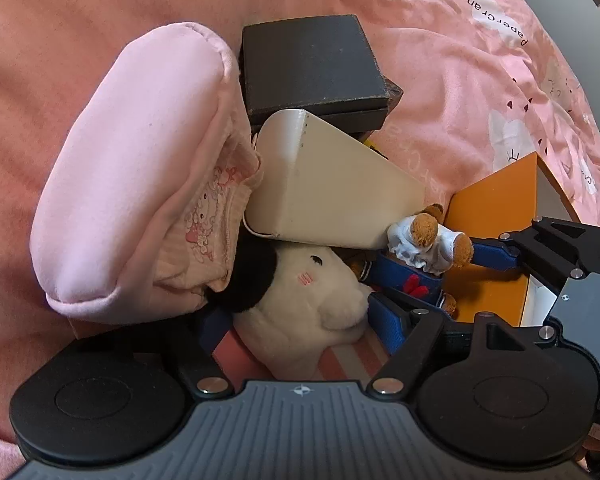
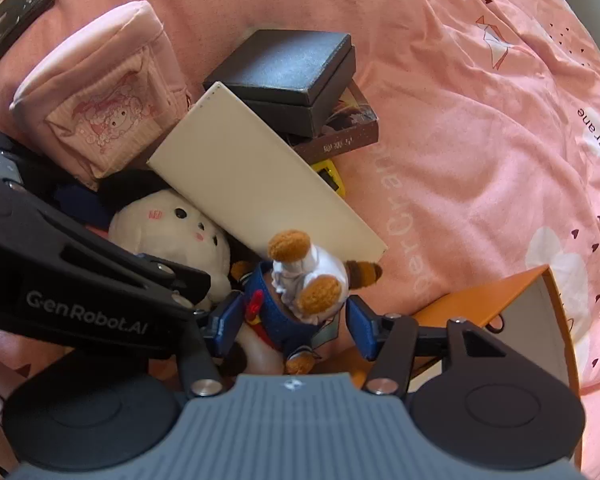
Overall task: Organize objects
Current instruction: 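Grasp the white plush with left tool while right tool grasps the sailor teddy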
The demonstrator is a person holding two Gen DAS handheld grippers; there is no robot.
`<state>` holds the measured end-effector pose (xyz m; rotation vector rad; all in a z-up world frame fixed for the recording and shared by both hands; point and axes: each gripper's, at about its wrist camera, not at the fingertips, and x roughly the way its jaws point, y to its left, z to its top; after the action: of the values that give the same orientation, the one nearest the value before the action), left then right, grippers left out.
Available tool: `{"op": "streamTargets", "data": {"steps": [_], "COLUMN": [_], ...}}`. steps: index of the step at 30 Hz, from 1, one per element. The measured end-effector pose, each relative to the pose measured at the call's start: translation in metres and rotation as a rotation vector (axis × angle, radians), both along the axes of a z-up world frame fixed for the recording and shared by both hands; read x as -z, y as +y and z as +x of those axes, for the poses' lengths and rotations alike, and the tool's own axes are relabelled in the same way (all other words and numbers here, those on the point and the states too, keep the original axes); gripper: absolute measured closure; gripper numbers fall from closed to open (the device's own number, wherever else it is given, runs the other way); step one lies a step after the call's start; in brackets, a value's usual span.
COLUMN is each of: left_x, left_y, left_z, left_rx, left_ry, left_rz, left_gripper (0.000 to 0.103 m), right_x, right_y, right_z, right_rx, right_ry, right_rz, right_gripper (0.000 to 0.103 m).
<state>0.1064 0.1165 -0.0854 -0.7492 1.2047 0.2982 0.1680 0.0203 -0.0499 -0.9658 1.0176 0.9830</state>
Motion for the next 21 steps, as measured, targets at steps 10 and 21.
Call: {"op": "streamTargets", "data": {"steps": [10, 21], "left_x": [0.0, -0.038], "left_y": [0.007, 0.006], "left_z": [-0.009, -0.041], "left_rx": [0.025, 0.085], "left_ry": [-0.07, -0.229], "left_rz": [-0.037, -0.002], "left_gripper": [0.025, 0.028], "right_x": [-0.004, -0.053], "right_y": [0.001, -0.024], "right_z": [-0.012, -0.048], "right_rx": [-0.019, -0.009], "right_ry": [-0.067, -0.174], "right_rz": [0.024, 0.146], "right_gripper": [0.06, 0.063]}}
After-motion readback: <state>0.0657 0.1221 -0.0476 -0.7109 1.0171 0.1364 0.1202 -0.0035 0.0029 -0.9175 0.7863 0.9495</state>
